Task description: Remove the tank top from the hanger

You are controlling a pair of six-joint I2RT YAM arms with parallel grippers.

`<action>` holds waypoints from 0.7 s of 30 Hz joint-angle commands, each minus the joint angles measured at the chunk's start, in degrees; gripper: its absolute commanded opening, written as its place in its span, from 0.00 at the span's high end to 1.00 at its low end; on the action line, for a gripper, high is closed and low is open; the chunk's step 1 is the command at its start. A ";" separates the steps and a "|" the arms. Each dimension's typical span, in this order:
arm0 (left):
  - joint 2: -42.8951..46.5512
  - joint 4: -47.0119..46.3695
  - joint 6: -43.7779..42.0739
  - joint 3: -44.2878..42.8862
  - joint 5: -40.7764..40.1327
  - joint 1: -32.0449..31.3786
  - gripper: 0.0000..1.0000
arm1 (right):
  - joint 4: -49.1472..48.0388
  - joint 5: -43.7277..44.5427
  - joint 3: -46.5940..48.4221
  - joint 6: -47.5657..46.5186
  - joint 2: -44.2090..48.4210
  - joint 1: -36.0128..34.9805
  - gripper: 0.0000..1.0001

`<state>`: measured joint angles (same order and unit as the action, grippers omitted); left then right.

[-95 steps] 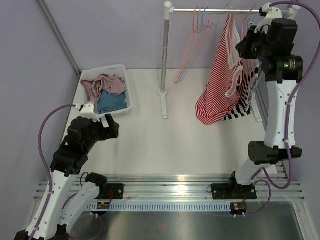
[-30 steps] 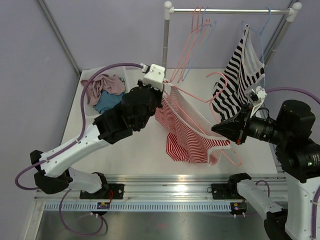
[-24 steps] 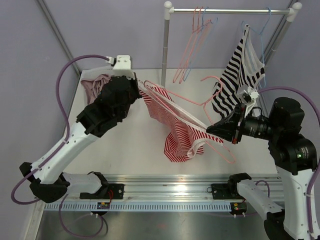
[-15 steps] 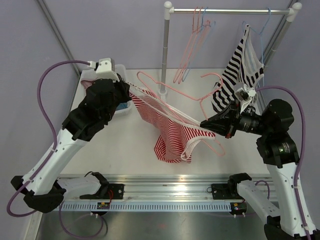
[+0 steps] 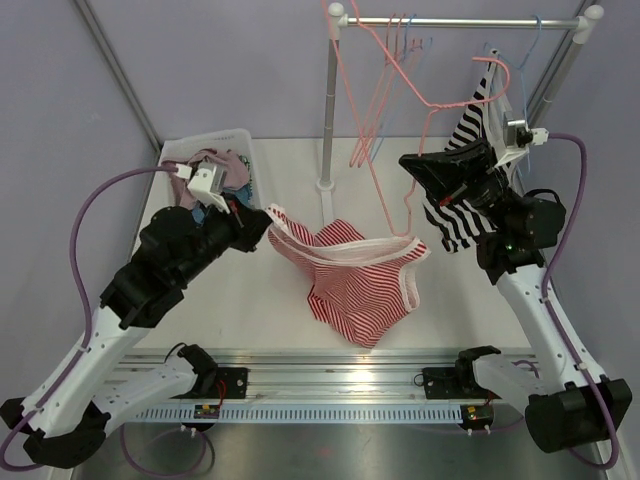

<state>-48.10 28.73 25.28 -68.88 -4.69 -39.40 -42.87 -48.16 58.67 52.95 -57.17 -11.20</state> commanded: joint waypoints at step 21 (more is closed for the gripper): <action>-6.22 20.39 -2.07 -2.92 -16.93 -0.24 0.98 | 91.81 51.32 32.27 -39.67 0.49 -0.31 1.00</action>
<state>-54.28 46.26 24.51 -67.42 -16.88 -39.68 29.89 -2.87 86.17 18.31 -50.41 -11.25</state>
